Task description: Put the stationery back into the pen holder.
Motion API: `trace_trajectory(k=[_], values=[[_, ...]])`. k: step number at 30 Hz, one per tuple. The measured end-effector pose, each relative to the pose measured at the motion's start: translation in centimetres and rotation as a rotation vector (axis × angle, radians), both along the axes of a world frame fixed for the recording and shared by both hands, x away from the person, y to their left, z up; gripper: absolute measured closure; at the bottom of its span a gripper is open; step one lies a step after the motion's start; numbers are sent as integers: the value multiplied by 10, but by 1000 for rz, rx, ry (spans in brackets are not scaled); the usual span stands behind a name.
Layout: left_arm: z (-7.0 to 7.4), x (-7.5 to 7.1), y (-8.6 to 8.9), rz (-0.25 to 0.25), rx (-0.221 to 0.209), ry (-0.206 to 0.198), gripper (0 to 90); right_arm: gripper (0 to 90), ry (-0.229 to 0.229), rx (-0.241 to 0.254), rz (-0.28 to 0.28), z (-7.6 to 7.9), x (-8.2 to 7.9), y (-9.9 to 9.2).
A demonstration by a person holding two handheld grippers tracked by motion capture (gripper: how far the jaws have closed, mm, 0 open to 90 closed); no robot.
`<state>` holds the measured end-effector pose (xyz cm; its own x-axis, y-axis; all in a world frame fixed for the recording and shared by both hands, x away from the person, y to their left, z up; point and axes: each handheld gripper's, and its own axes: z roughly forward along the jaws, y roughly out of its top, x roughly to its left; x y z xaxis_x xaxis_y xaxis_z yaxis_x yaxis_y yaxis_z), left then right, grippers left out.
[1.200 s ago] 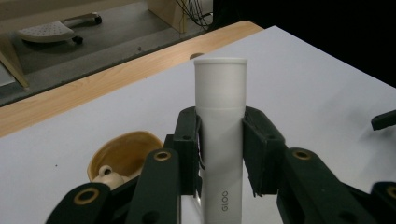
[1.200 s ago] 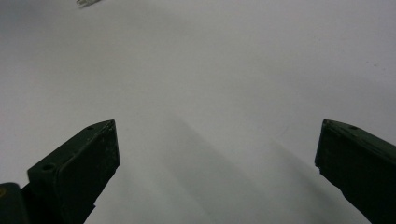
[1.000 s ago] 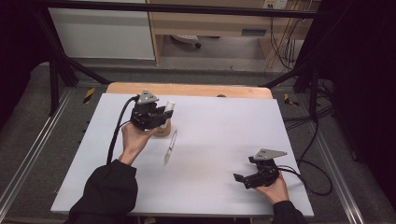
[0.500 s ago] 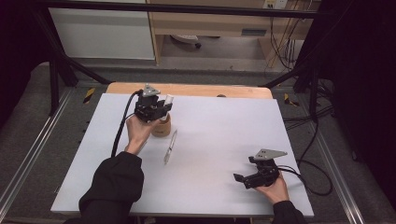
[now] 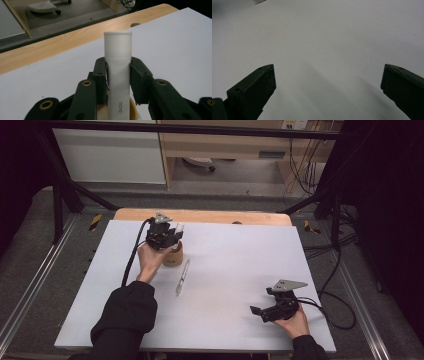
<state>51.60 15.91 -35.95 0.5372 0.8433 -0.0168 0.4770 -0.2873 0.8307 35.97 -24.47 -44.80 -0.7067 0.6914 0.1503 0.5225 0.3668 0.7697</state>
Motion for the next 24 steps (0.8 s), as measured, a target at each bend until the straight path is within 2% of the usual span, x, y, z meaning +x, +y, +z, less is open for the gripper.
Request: trace_trajectory(k=[6, 10, 13, 18, 22, 24], values=[[-12, 1, 2, 2, 7, 27, 680, 6, 3, -1, -1, 0, 0, 0], [-12, 0, 1, -4, 6, 21, 680, 6, 1, -3, -1, 0, 0, 0], [-13, 0, 0, -11, 28, 23, 680, 6, 2, 0, 0, 0, 0, 0], [-16, -3, 0, -13, 27, 20, 680, 6, -1, -2, 2, 0, 0, 0], [-24, -2, 5, -14, 29, 34, 679, 6, 1, -1, 1, 0, 0, 0], [-25, -3, 6, -16, 13, 35, 679, 6, 3, -2, 0, 0, 0, 0]])
